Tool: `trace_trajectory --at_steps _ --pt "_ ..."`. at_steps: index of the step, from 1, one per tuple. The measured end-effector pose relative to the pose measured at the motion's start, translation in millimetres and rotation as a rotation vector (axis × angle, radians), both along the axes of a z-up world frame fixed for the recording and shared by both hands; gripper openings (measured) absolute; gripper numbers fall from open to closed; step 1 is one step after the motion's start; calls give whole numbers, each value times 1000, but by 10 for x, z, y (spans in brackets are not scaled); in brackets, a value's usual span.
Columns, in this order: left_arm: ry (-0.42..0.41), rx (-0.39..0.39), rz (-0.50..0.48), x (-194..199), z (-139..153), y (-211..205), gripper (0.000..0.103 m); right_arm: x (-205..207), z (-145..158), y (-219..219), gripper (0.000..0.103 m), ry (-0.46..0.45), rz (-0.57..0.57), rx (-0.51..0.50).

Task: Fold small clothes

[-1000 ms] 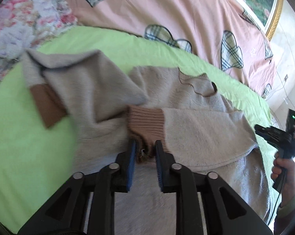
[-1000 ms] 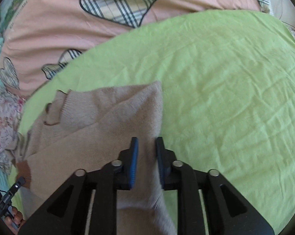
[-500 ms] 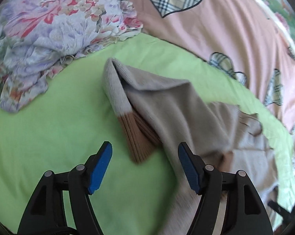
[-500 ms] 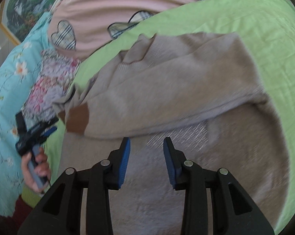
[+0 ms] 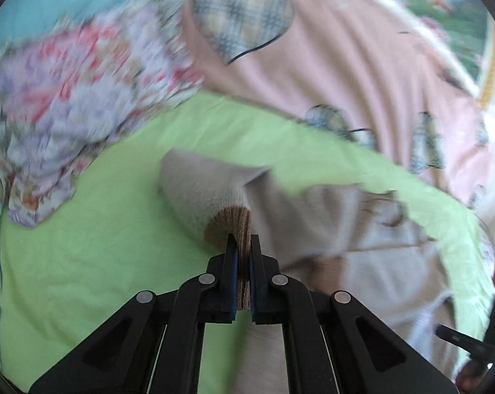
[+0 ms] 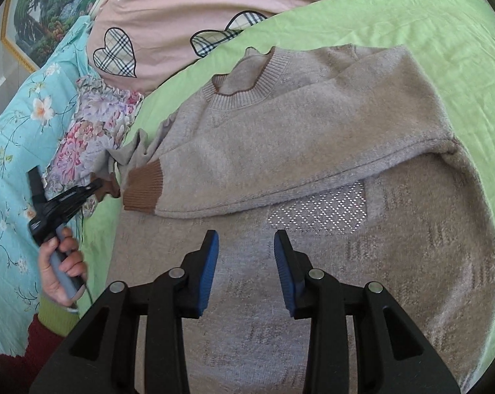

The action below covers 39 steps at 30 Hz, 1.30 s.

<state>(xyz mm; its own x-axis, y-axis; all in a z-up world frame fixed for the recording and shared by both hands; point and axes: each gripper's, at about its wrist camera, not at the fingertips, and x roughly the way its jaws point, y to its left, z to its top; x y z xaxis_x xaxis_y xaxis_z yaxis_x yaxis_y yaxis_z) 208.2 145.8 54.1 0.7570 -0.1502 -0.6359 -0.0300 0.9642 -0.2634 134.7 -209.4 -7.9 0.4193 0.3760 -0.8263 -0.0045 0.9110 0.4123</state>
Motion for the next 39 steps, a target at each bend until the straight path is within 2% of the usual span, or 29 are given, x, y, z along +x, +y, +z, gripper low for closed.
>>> trace_trajectory --at_steps 5,9,15,21,24,25,27,28,29,30,32,36,39 --pt "-72 -41 -195 -232 373 -675 3 -87 63 -92 37 -16 -24 10" --pt "-78 -66 -372 -244 434 -1462 3 -148 134 -232 37 -30 -62 9" --pt "-22 -117 -517 -39 217 -2425 3 -266 213 -571 37 -44 -161 -6" --pt "89 -83 -579 180 -256 -2994 4 -303 210 -812 37 -37 -221 -6" --pt "141 -63 -596 162 -483 -2984 5 -281 198 -849 37 -33 -232 -1" --pt "147 -63 -599 142 -504 -2968 9 -271 193 -845 37 -33 -232 4" --pt "152 -64 -598 88 -493 -2850 20 -249 185 -830 37 -33 -230 13" --pt "149 -61 -595 34 -473 -2774 29 -227 179 -809 37 -32 -223 14" --pt "142 -57 -592 5 -428 -2716 36 -213 173 -795 41 -32 -218 16" --pt "131 -48 -587 -69 -377 -2604 38 -191 171 -772 50 -33 -211 18" --pt "115 -39 -577 -182 -303 -2407 41 -144 183 -715 58 -48 -193 20" --pt "88 -14 -489 -357 -211 -1813 41 15 195 -565 59 -67 -139 -1" --pt "89 30 -356 -377 -238 -1307 41 188 180 -465 59 -83 -92 -41"
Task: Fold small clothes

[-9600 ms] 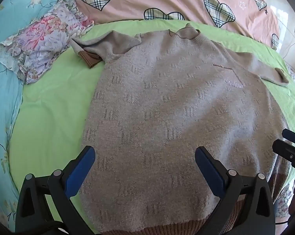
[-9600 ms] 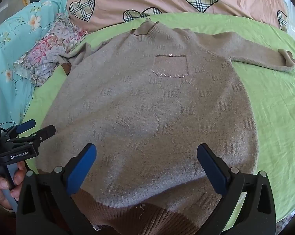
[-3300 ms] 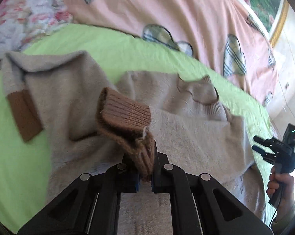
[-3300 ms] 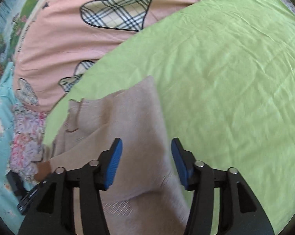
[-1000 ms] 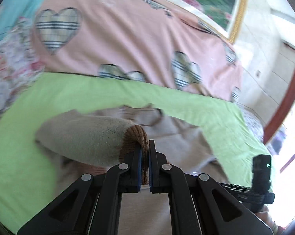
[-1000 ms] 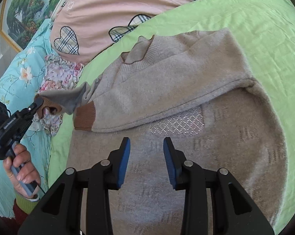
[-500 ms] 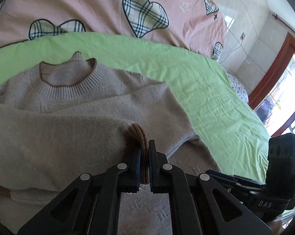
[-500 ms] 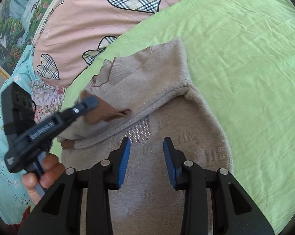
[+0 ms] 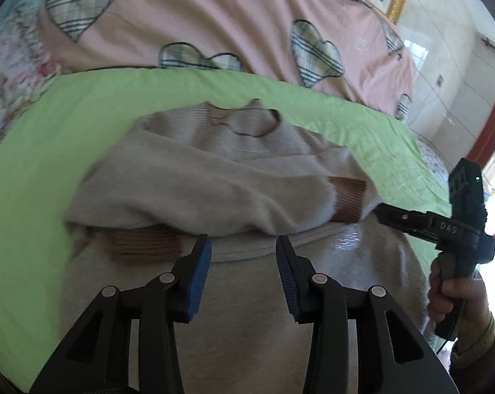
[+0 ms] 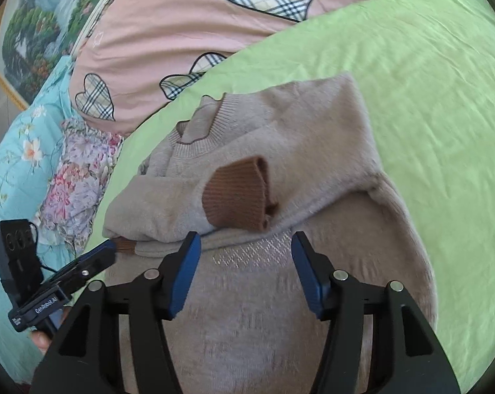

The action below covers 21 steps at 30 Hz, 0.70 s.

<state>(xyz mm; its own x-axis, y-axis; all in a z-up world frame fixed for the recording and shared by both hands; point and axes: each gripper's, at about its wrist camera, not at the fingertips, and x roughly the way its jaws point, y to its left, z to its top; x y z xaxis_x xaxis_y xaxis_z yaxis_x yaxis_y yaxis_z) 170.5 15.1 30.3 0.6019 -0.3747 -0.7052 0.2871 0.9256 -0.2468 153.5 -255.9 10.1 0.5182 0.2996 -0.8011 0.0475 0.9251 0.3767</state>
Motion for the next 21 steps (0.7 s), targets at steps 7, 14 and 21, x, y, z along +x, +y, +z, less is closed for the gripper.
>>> trace_trajectory --at_steps 7,14,21 --pt "40 65 262 228 -283 932 41 419 -190 -52 65 25 4 -44" --pt "93 88 269 629 -527 933 41 555 -281 237 6 64 149 -9" --pt "-6 232 521 634 -383 849 25 502 535 40 6 -130 151 257"
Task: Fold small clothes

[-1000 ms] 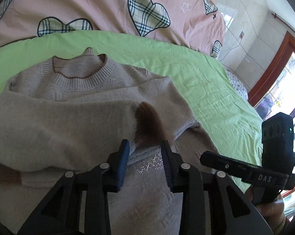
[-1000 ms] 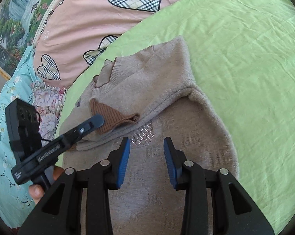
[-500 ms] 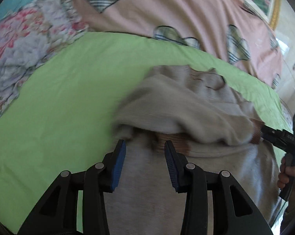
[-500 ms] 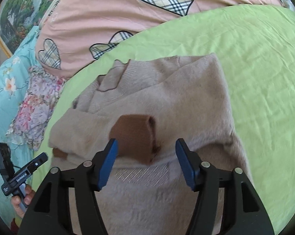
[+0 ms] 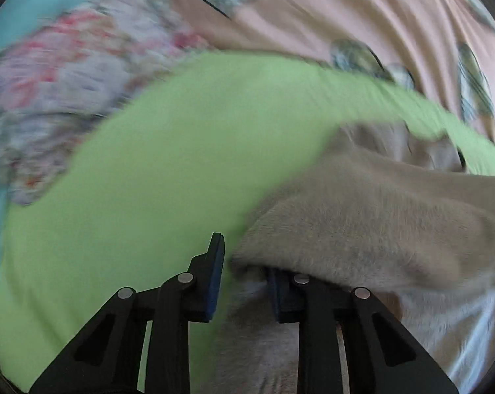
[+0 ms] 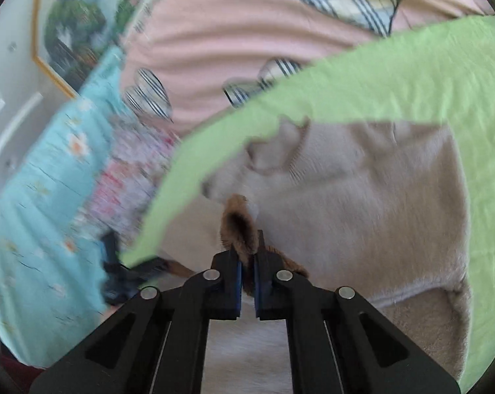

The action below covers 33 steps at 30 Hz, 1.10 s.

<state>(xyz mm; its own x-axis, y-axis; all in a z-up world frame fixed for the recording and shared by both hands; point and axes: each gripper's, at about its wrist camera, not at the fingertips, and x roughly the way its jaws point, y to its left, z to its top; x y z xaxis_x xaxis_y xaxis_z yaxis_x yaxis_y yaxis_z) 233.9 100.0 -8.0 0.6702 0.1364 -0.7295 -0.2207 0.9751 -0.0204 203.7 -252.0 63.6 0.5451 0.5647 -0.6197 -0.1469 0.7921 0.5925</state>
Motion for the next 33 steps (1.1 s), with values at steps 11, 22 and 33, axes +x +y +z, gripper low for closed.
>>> trace_trajectory --at_steps 11,22,33 --pt "68 -7 -58 -148 -237 -118 36 62 -595 -667 5 203 -167 -209" --pt "35 -151 -66 -250 -296 105 38 -29 -273 -388 25 120 -232 -463" --pt "4 -265 -71 -273 -359 229 40 1303 -793 1740 54 203 348 -47"
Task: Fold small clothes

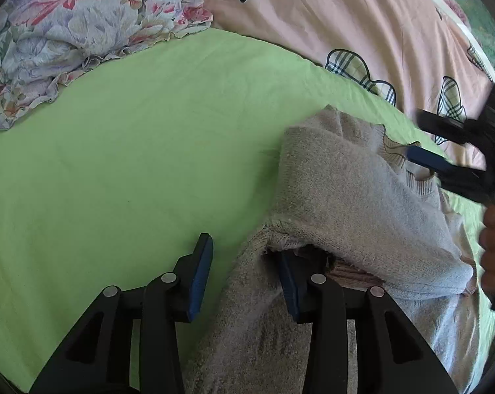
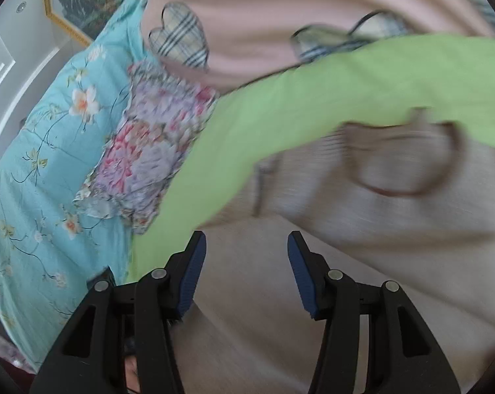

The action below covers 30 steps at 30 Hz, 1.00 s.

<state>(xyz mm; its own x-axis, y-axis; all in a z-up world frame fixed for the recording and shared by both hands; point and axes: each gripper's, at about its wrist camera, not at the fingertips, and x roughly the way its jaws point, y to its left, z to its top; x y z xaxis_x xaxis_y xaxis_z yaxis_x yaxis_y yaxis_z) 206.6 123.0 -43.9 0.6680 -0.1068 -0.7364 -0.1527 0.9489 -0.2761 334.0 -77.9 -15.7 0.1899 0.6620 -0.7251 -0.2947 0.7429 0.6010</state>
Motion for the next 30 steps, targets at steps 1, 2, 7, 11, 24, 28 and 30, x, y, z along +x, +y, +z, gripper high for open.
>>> trace_trajectory --at_steps 1,2,7,11,24,28,30 --pt "-4 -6 -1 -4 -4 8 41 129 -93 155 54 13 29 -22" --pt "-7 -14 -2 -2 -7 18 41 190 -145 247 55 23 55 -40" --pt "-29 -64 -5 -11 -14 68 43 421 -527 647 63 94 173 -229" --pt "-43 -86 -3 -9 -11 79 44 435 -580 859 65 117 310 -143" --pt "-60 -95 -7 6 21 27 46 897 -714 1035 65 105 40 176" --pt "-47 -147 -67 14 55 45 55 612 -397 770 65 35 54 110" --pt "-50 -239 -171 -9 116 72 55 460 -284 550 65 22 40 78"
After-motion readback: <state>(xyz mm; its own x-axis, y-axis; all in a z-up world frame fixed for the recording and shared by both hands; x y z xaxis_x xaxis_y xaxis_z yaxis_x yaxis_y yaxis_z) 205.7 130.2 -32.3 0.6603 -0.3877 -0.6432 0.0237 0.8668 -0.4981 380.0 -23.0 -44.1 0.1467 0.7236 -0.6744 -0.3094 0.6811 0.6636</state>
